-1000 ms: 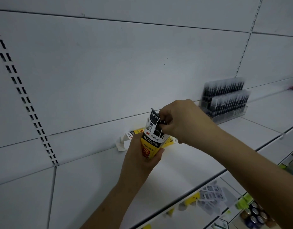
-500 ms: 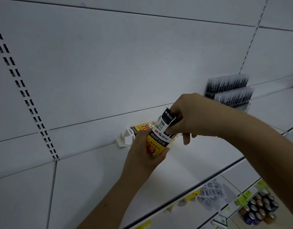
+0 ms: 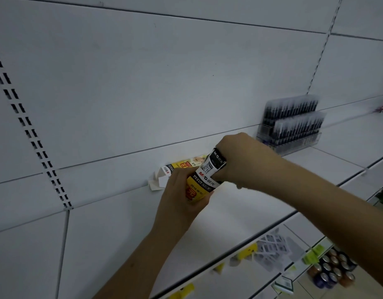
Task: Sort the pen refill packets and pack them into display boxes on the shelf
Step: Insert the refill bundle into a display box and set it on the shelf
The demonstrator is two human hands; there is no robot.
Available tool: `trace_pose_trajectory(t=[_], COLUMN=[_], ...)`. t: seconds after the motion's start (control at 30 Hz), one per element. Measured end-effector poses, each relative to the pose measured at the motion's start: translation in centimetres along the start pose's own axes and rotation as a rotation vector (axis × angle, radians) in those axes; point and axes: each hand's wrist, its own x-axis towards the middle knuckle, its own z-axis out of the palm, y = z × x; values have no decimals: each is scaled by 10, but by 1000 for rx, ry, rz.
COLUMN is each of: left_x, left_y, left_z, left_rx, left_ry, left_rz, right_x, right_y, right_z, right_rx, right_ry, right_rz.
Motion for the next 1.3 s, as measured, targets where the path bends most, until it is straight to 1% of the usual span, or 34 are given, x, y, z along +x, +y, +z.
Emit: trace_pose_trajectory(t=[0.07, 0.1, 0.23, 0.33, 0.43, 0.47, 0.57, 0.63, 0.77, 0.87, 1.03, 1.1, 1.2, 1.3], left_x=[1, 1, 0, 1, 1, 2, 3, 2, 0, 0, -1, 0, 0, -1], left_y=[0, 0, -1, -2, -1, -1, 1, 1, -1, -1, -3, -2, -2, -2], left_z=[0, 0, 2, 2, 2, 2, 2, 4, 4, 5, 3, 1, 0, 2], left_rx=[-4, -2, -14, -27, -1, 21, 88, 114, 140, 157, 193, 186, 200, 216], left_ry=[13, 17, 27, 8, 1, 8, 35, 42, 65, 69, 89, 90, 95, 93], left_rz=[-2, -3, -11, -3, 25, 32, 56, 84, 97, 105, 81, 71, 61, 80], right_x=[-2, -4, -3, -1, -11, -15, -25, -25, -19, -17, -15, -13, -10, -8], right_y=[8, 10, 5, 6, 16, 20, 24, 20, 12, 6, -2, 3, 10, 10], right_z=[-8, -10, -1, 4, -3, -6, -10, -5, 1, 3, 22, 21, 14, 13], right_rx=[142, 171, 140, 115, 238, 290, 428, 480, 435, 331, 221, 298, 522, 512], right_ry=[-4, 15, 90, 94, 40, 49, 190, 225, 199, 177, 245, 208, 119, 122], right_rz=[-24, -28, -38, -51, -74, -74, -24, 10, 39, 38, 40, 50, 66, 65])
